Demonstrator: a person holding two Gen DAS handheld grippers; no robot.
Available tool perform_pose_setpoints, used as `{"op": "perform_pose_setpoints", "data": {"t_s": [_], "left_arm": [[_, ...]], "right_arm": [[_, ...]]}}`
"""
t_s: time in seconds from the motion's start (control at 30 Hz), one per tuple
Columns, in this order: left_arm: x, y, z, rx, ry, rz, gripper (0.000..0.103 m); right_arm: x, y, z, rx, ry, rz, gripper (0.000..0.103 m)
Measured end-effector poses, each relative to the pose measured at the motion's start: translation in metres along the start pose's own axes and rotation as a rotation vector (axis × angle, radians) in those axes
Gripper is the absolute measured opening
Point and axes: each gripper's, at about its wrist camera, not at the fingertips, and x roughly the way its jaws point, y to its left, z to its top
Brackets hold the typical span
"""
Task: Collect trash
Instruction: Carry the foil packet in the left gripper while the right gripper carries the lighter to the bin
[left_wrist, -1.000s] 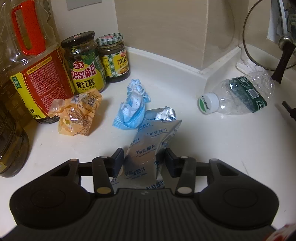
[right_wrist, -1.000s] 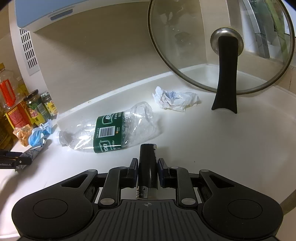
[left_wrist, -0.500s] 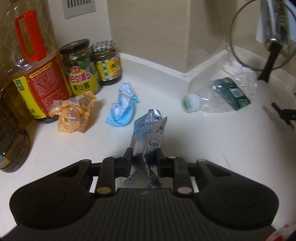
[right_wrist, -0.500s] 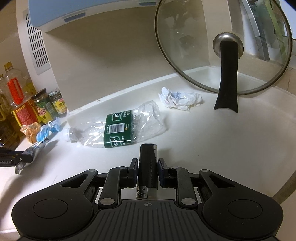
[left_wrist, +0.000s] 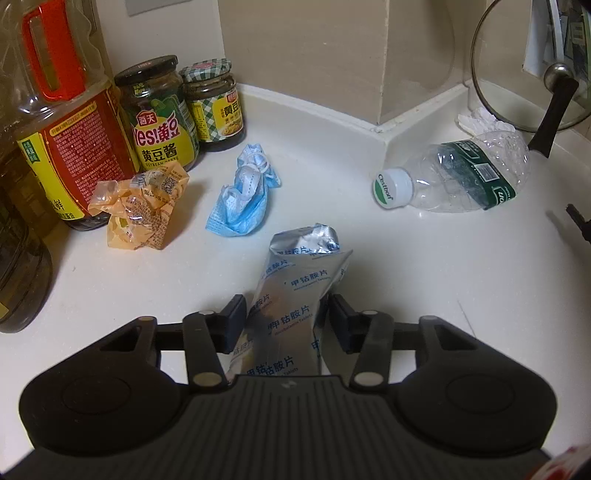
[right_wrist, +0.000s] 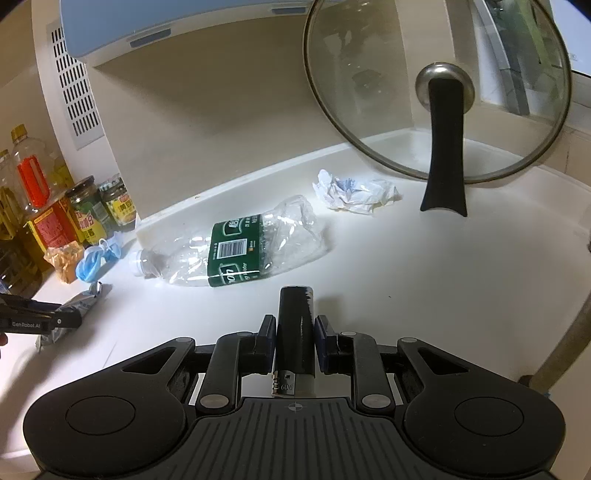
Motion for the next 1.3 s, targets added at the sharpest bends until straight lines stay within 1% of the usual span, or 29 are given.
{"op": "perform_pose_setpoints", "data": {"t_s": [0.2,0.37,0.6,0.83,1.03,1.3], "left_arm": [[-0.011,-0.006,-0.009,0.015,-0.017,-0.007,0.040],[-0.029,-0.005,-0.018,-0.003,-0.037,-0.016,0.040],[-0.061,-0.002,-0.035,-0.032,-0.066,-0.033,0.040],[-0.101,0.001,-0.055,-0.063,-0.106,-0.064,0.040],[-0.139,0.003,-0.076,-0.095,-0.139,-0.088,0.040],[-0.184,-0.005,-0.109,-0.122,-0.167,-0.135,0.040]], "right_arm": [[-0.009,0.000,-0.003,0.005,-0.008,-0.001,0.023],[-0.017,0.007,-0.006,0.000,-0.012,0.007,0.023],[-0.029,0.025,-0.013,-0.017,-0.014,0.023,0.023],[-0.047,0.050,-0.023,-0.033,-0.027,0.042,0.023],[-0.071,0.074,-0.038,-0.042,-0.040,0.069,0.023],[-0.108,0.112,-0.072,-0.044,-0.026,0.139,0.023]]}}
